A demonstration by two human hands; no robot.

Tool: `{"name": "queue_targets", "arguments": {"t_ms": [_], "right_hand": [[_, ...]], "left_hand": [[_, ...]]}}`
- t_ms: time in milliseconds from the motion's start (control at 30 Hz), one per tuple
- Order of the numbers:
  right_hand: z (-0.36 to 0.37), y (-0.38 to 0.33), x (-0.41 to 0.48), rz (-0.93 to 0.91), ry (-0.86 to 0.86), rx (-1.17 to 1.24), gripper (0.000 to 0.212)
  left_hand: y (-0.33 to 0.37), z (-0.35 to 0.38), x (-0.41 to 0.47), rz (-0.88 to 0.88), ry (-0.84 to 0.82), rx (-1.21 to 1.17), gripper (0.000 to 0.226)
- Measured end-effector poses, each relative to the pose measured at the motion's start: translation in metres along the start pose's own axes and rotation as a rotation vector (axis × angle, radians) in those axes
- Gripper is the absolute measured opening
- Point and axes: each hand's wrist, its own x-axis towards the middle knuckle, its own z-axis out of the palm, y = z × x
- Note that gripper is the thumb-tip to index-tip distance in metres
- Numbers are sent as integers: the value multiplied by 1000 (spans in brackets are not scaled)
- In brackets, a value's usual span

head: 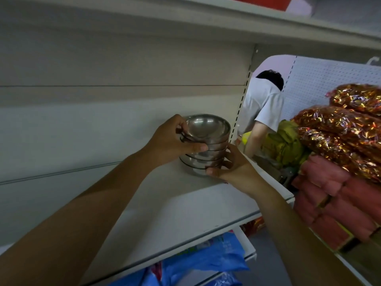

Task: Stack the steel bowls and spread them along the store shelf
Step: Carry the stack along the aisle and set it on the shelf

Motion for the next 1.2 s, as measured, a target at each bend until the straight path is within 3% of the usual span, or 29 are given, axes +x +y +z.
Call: {"name": "queue_targets", "arguments": {"t_ms": [133, 333, 700, 1033, 1200], "right_hand": [[-8, 5, 11, 9, -26, 5, 68], [-10, 13, 26, 32, -39, 0, 83], [-4, 23, 33, 39, -10, 20, 68], [-3, 26, 35, 41, -8, -27, 73], [-1, 27, 35, 12, 13, -53, 68]], "left_hand": [[3, 8, 9, 16, 15, 60, 58], [0, -4, 22, 36, 8, 136, 58], [-15, 5, 14, -24, 164, 98, 80], [-7, 1, 18, -44, 73, 98, 56], [-10, 4, 14, -81, 116, 20, 53]]}}
